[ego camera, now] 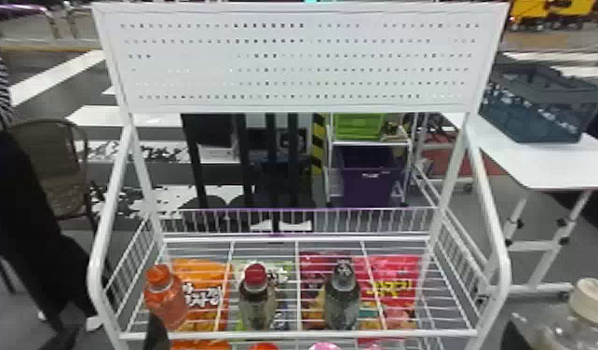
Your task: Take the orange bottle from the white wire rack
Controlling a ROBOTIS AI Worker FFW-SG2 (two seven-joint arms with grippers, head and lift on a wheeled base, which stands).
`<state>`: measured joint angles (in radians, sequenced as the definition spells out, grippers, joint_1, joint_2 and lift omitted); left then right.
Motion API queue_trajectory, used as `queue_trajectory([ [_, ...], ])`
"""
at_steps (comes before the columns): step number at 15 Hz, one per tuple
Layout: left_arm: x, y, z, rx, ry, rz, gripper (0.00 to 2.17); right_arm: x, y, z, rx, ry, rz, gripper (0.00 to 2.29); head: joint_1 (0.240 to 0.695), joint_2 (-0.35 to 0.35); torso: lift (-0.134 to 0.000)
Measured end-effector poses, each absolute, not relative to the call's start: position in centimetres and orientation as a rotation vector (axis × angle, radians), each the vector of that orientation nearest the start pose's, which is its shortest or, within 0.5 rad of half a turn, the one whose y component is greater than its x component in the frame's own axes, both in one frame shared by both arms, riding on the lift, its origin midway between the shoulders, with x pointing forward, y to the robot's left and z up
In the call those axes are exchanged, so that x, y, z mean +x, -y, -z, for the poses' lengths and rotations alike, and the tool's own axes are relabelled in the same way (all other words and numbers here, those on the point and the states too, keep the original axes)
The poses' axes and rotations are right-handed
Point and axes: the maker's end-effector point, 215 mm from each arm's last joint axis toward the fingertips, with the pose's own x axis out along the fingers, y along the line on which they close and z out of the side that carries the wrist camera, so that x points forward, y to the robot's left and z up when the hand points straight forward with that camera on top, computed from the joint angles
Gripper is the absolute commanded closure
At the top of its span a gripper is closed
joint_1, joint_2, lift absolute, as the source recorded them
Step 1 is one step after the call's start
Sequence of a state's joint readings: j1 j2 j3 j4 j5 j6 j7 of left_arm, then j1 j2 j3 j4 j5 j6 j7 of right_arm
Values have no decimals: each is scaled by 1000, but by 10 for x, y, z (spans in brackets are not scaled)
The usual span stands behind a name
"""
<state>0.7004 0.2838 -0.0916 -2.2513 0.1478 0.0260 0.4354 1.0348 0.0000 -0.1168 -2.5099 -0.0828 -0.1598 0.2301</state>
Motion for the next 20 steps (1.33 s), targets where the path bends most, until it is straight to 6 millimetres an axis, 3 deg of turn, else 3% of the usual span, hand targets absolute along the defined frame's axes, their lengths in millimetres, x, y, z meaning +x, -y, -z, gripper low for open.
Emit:
queue_trajectory([
  [4, 378, -248, 355, -41, 20, -156, 87, 310, 225, 235, -28, 60, -162, 1008, 499, 0, 0],
  [9, 391, -236, 400, -28, 13, -124, 87, 308, 228, 238, -34, 59, -159, 1008, 499, 0, 0],
  [14, 418, -245, 438, 13, -25, -134, 87, 306, 232, 238, -34, 56, -152, 1008, 499, 0, 0],
  [20, 456, -262, 446, 2, -16, -127, 87, 307, 233, 234, -45, 54, -152, 1008, 499, 0, 0],
])
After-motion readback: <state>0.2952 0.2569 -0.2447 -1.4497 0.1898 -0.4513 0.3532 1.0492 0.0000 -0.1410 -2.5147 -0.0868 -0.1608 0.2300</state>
